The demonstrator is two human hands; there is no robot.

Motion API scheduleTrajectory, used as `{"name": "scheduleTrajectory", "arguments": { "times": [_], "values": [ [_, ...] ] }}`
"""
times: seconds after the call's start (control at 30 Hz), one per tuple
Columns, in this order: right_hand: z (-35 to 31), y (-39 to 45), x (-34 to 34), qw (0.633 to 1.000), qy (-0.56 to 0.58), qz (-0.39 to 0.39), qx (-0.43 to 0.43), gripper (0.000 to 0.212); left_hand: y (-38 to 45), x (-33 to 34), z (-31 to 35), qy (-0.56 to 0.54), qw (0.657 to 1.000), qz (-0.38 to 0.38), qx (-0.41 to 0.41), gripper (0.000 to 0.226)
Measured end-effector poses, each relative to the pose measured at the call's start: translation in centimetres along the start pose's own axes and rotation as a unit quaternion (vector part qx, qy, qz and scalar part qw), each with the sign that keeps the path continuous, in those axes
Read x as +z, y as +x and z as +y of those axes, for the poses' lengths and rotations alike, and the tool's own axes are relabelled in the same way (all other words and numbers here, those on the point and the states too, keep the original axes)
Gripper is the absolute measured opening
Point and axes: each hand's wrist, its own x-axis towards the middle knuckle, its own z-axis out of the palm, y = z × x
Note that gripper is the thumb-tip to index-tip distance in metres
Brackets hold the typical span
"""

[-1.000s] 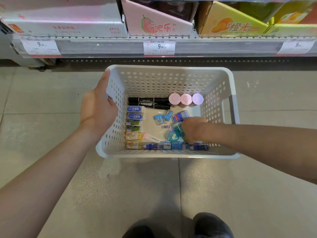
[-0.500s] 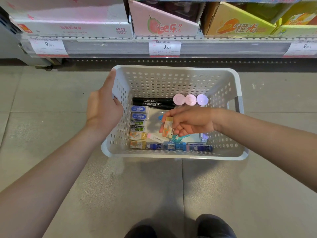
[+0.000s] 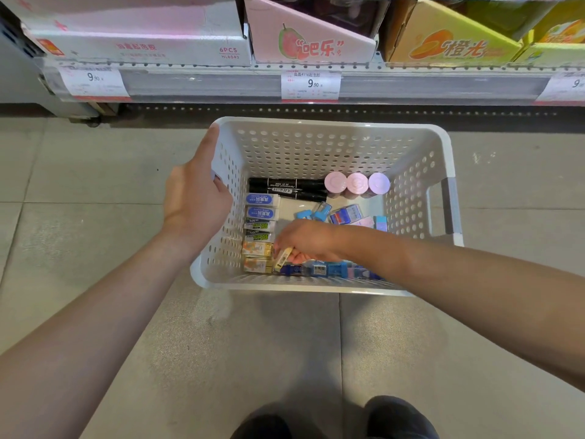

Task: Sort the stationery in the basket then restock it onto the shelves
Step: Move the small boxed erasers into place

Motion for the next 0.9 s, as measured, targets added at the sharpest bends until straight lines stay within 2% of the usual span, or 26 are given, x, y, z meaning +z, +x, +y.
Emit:
{"name": "scheduleTrajectory", "arguments": {
  "times": [0.1,0.2,0.43,0.67,0.83,0.9],
  "values": [
    [-0.3,1.7,1.2,0.986,-0.167,0.03,-0.01,0.029,0.0,0.0,0.0,-0.001,1.0,0.0,0.003,0.072],
    [-0.4,2.9,2.1,0.965,-0.255,0.067,0.001,0.03,0.0,-0.2,-0.1,-0.004,1.0,-0.004,0.008,0.073],
    [-1.0,3.4,2.4,0.943,-0.308,0.129,-0.003,0.055,0.0,-0.1,-0.1,-0.01,1.0,-0.002,0.015,0.072],
    [-0.7,3.3,2.9,0.935,-0.311,0.17,0.005,0.067,-0.1,-0.1,-0.1,-0.012,1.0,0.001,0.013,0.071],
    [-0.1,3.4,3.2,0.932,-0.318,0.172,0.015,0.049,-0.2,-0.1,-0.1,-0.014,1.0,-0.001,0.019,0.07],
    [-0.1,3.4,3.1,0.94,-0.3,0.163,0.015,0.047,-0.1,-0.1,-0.1,-0.016,1.0,0.0,0.019,0.07]
  ]
}}
